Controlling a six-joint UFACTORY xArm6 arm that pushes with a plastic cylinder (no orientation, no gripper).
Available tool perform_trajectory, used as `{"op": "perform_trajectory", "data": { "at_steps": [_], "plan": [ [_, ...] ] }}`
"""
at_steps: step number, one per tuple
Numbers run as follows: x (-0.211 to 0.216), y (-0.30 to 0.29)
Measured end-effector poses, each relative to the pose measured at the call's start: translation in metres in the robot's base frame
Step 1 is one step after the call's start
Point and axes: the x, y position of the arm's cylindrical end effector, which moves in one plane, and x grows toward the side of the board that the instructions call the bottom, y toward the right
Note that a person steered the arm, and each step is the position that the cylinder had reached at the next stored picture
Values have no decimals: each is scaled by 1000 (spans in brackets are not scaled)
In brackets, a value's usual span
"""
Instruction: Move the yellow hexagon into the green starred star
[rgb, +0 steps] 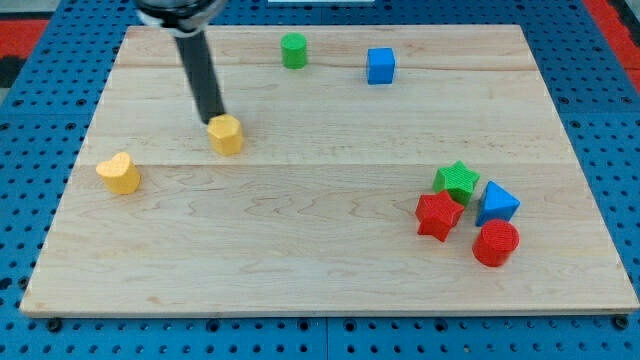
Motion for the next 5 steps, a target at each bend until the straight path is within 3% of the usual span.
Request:
{"op": "perform_trajectory", "data": {
  "at_steps": [1,2,3,5],
  "plan": [
    [5,11],
    [5,-38],
    [17,-46],
    [54,84]
  ]
}}
